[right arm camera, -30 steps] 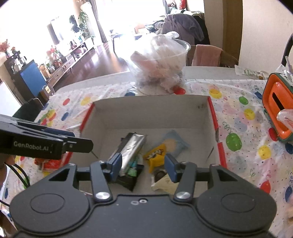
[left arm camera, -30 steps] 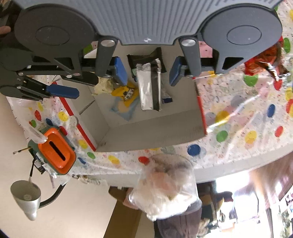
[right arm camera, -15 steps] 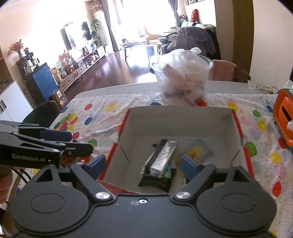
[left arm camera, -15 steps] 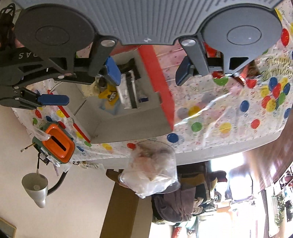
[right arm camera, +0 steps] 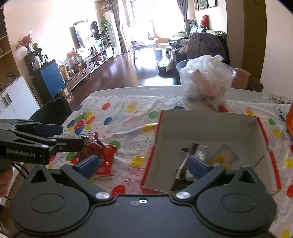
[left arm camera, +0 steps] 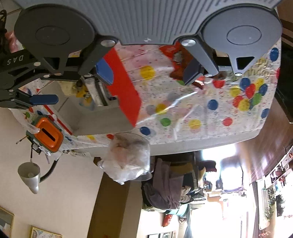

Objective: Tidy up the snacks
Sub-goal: 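Withdraw both tools from the box toward the red chip bag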

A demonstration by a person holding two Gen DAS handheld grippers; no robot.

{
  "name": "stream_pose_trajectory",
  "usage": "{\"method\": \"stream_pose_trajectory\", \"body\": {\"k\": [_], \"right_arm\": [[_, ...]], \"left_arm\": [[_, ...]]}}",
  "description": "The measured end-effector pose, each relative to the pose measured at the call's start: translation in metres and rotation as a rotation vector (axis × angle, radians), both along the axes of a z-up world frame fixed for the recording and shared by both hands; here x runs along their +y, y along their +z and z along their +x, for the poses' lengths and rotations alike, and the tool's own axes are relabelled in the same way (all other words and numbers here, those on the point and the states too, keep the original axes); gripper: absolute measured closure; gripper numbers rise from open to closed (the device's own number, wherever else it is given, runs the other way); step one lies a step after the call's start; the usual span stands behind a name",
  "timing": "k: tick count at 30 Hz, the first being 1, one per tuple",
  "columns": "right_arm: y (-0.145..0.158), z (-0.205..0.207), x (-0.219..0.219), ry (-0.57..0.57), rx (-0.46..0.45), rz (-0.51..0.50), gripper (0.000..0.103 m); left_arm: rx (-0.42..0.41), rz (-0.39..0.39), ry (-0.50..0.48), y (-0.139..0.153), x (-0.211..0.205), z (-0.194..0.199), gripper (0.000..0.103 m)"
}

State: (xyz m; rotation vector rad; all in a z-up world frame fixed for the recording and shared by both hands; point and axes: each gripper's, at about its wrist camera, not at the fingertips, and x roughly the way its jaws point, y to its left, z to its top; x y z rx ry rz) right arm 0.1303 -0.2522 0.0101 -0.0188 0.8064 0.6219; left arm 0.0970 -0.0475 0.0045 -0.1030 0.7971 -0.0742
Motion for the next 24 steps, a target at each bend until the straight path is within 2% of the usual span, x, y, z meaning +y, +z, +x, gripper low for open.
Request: {"method": "stream_pose_trajectory", "body": {"k": [6,9,16,20,24], "right_arm": [[-0.003,-0.003,0.030,0.011,0.011,-0.004,0.000],[-0.004,-0.004,0.047,0.023,0.013,-0.012,0.000],[-0.007,-0.001,0.084,0.038,0.039,-0.025,0.000],[-0.014,0.002,0.105,0.027,0.065,-0.040,0.000],[-0.025,0.008,0.123,-0.011,0.105,-0.056,0.000]], "left_arm": [[0.019,-0.009,0.069,-0.007,0.049,-0.002,0.019],[0.019,0.015,0.080,-0.009,0.070,0.001,0.019],[0.051,0.030,0.030,-0.021,0.116,0.014,0.019],[0.107,0.025,0.009,-0.038,0.139,0.030,0.019],[0.169,-0.012,0.010,-0.056,0.160,0.051,0.019]]}}
